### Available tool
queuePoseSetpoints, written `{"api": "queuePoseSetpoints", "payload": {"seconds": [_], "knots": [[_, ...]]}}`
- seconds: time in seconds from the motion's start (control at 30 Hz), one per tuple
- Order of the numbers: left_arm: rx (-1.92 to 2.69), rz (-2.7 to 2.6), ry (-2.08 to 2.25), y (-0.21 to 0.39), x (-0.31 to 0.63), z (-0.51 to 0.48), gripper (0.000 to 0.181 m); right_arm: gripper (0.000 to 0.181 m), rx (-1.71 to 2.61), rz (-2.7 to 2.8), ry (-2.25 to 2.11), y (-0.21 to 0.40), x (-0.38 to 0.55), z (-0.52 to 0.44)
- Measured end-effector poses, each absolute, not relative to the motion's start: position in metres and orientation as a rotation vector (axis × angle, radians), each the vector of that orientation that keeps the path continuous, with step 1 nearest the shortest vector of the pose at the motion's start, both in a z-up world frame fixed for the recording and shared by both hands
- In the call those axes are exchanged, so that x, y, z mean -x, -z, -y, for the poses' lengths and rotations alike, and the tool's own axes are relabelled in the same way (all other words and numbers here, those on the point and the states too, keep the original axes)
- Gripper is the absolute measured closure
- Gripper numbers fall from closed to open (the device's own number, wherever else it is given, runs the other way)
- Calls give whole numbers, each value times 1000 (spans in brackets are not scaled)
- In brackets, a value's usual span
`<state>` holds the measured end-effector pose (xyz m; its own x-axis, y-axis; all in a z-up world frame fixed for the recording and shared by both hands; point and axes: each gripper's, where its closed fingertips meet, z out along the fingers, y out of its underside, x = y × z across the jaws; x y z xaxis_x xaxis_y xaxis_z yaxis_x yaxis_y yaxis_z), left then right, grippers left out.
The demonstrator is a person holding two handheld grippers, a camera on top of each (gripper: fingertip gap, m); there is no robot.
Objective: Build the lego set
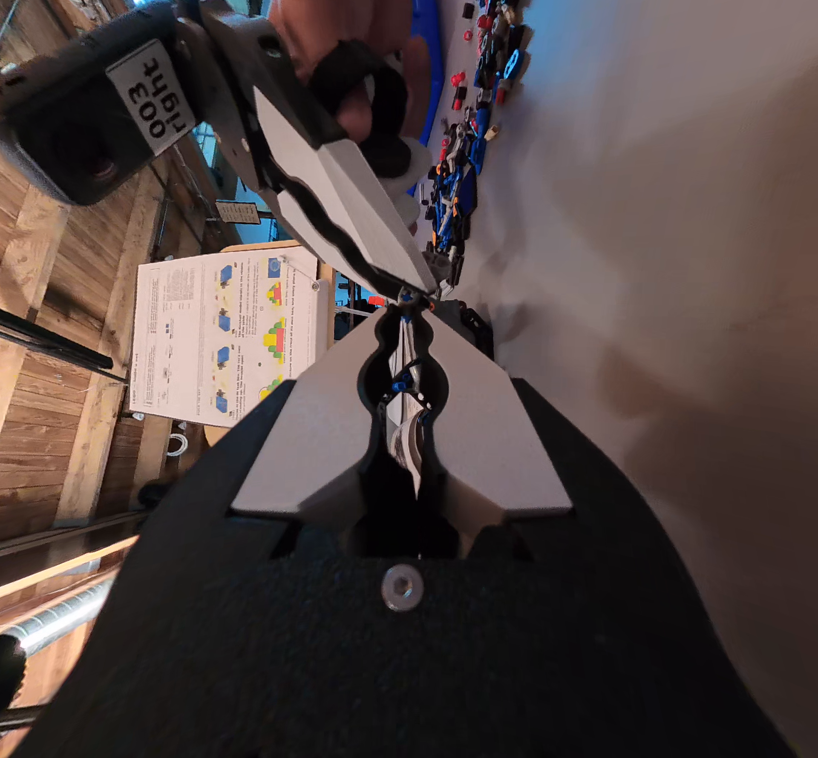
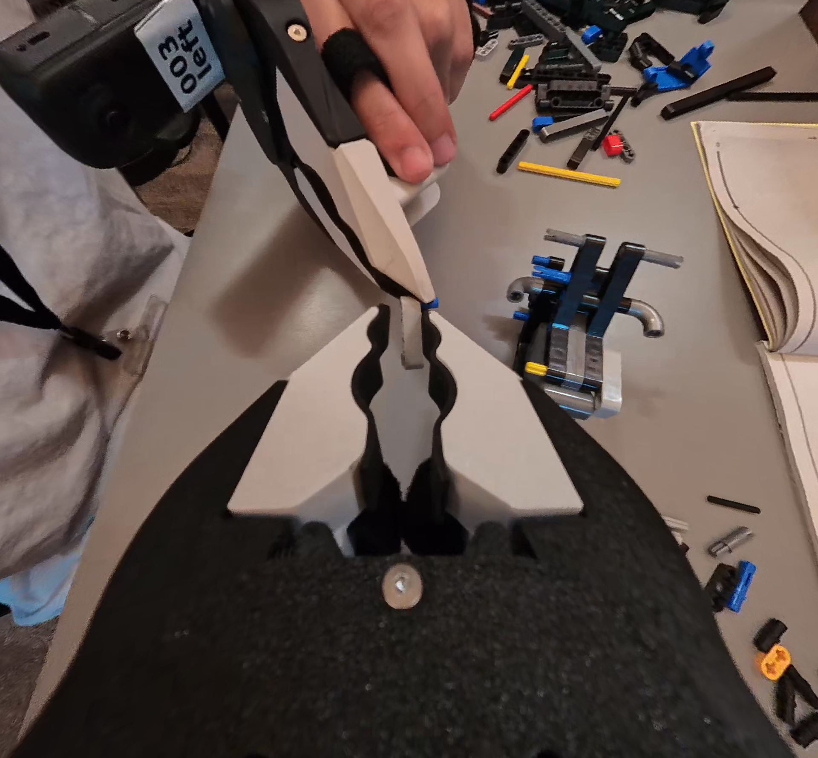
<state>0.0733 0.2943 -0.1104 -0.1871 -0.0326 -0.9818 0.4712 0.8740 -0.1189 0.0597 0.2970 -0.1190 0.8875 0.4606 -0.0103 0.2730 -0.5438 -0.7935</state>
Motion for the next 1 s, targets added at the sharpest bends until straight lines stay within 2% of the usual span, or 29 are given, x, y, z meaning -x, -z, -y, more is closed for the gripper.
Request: {"api": "queuePoseSetpoints", "payload": {"seconds": [0.03,0.73,1.0], "knots": [[-322,-1709,480,110,-74,-295,178,173,2171,513,-254,118,-63,-299],[-168,-1755,554,114,-82,-302,181,174,2136,430,-352,104,-71,-296],[144,-1945,906,106,-86,-306,176,174,2265,425,-157,128,-92,-296]]}}
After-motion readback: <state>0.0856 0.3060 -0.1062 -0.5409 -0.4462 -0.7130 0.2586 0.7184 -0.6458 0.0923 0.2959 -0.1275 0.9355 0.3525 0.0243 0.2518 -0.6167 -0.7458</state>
